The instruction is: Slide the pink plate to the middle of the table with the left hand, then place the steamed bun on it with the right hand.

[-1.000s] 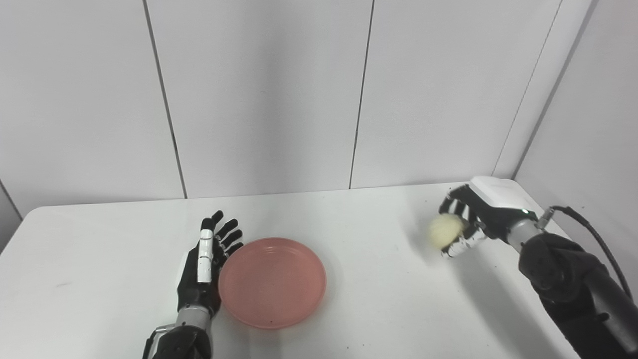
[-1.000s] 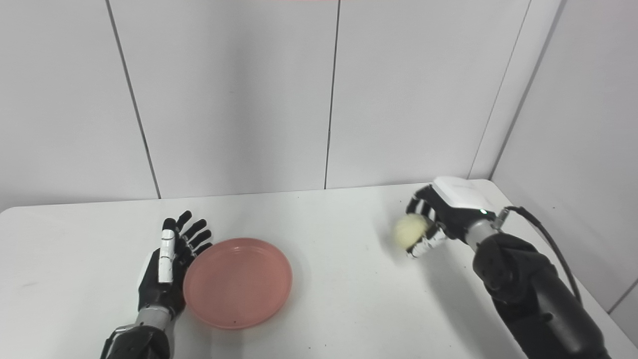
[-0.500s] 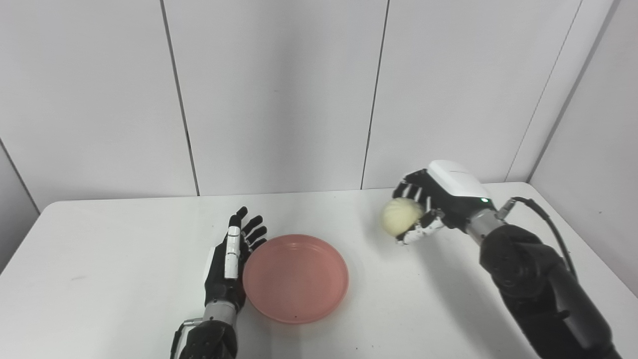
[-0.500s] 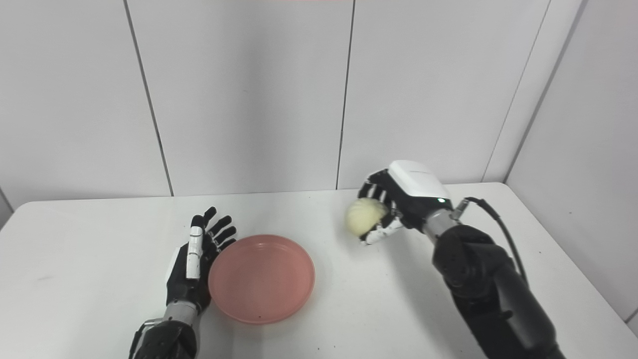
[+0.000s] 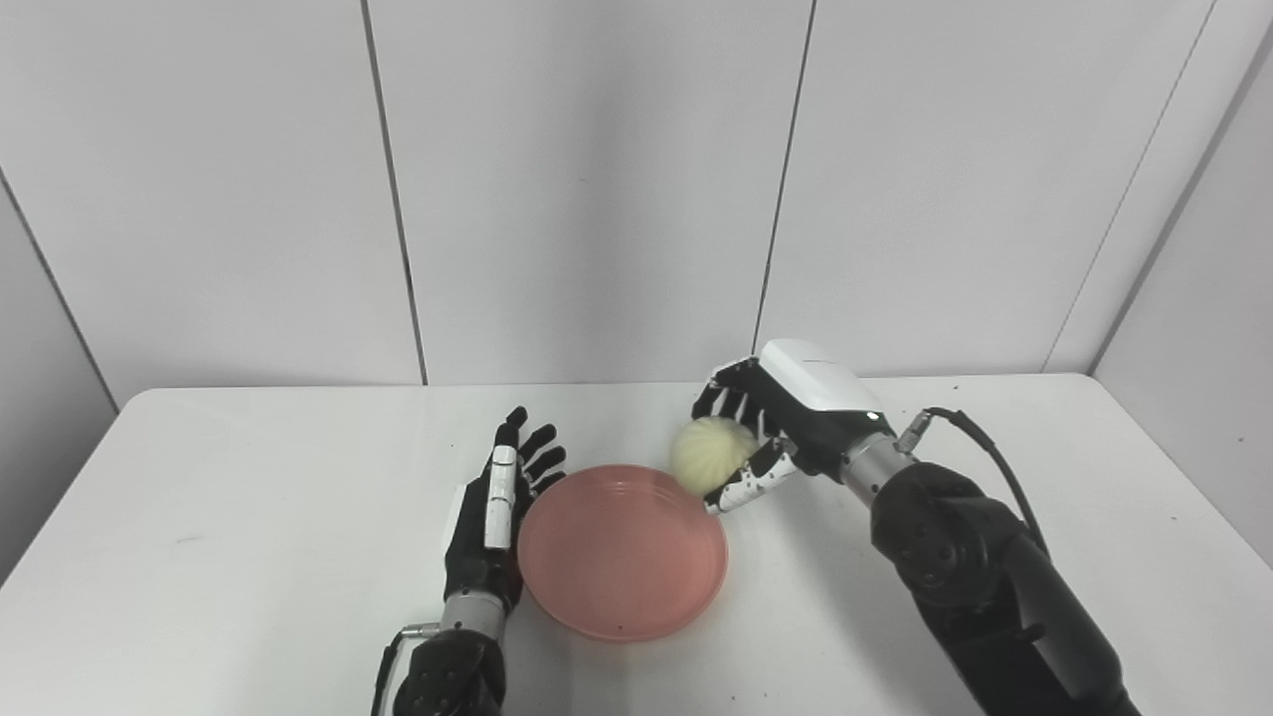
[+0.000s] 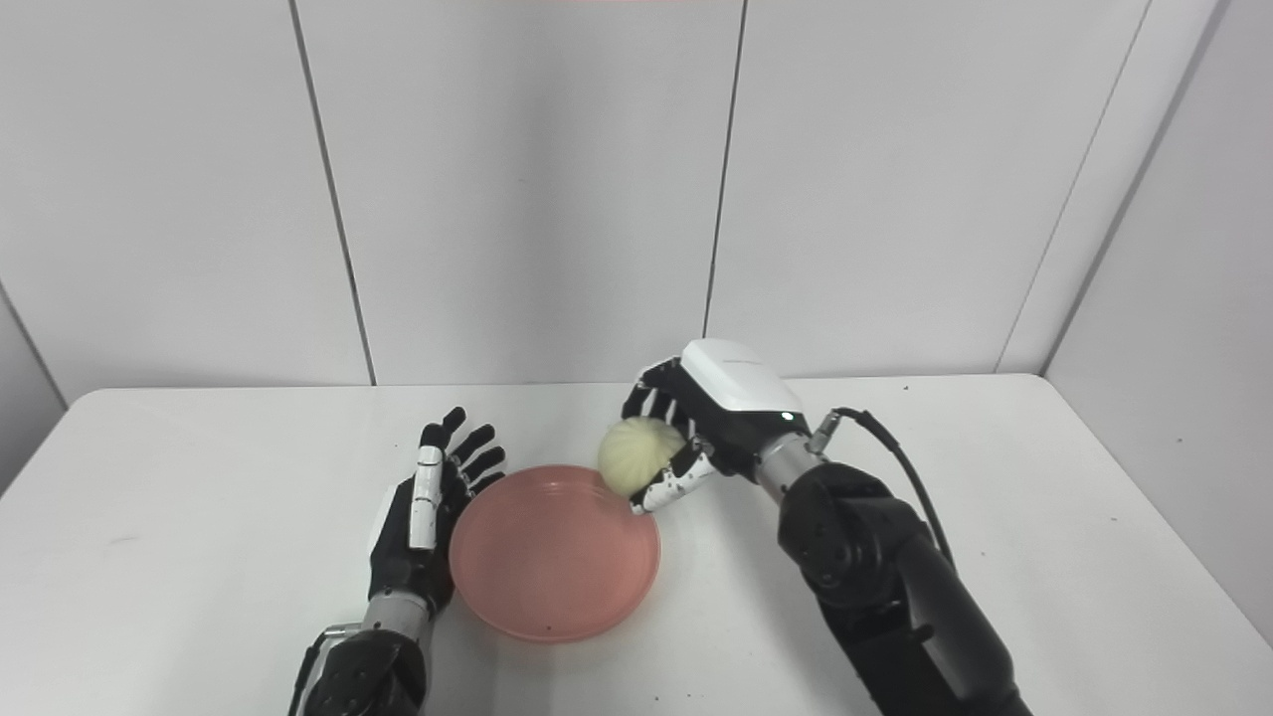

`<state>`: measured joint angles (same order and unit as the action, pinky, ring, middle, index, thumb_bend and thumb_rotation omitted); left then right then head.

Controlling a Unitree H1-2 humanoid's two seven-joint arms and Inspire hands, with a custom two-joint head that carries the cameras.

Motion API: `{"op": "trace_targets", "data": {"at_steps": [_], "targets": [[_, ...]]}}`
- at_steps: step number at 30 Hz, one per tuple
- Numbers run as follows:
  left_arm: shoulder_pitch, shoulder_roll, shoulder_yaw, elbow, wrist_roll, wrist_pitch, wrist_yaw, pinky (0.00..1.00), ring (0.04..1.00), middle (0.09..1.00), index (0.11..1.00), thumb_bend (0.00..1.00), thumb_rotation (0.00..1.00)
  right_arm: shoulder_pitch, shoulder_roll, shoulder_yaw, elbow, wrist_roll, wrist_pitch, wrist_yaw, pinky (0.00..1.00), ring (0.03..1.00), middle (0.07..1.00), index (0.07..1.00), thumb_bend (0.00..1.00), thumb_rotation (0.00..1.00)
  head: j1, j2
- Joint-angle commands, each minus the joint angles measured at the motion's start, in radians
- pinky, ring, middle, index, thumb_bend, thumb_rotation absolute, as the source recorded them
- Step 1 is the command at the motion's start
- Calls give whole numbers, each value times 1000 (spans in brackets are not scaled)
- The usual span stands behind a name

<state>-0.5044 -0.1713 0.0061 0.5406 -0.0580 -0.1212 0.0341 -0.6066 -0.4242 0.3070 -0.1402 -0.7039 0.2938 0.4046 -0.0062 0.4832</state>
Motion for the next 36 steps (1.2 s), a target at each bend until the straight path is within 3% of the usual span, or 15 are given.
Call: {"op": "trace_targets", "data": {"at_steps": [1,6,15,22,36], "targets": [[7,-11,-10,13,11,15,11,766,825,870,931,648,1000,-49,8,-2,-6,-12,-40,-31,335,401,460,506,525,0,1,1],[9,-16,-13,9,18,19,16,752,816,866,924,652,1000,-43,62,23,32,-16,-45,-34,337,416,463,506,524,0,7,6],[8,-23,-15,11,24,25,22,731,810,858,932,647,1000,-32,121,84,141,-51,-81,-79,283,359,420,513,523,0,17,12],[10,-24,-18,4,28,30,24,729,808,860,934,640,1000,-15,148,94,248,-34,-154,-147,265,333,405,508,523,0,15,14],[11,-22,-16,6,22,32,20,726,800,858,930,639,1000,-5,145,121,304,-71,-219,-221,399,468,478,494,531,3,12,14]]}}
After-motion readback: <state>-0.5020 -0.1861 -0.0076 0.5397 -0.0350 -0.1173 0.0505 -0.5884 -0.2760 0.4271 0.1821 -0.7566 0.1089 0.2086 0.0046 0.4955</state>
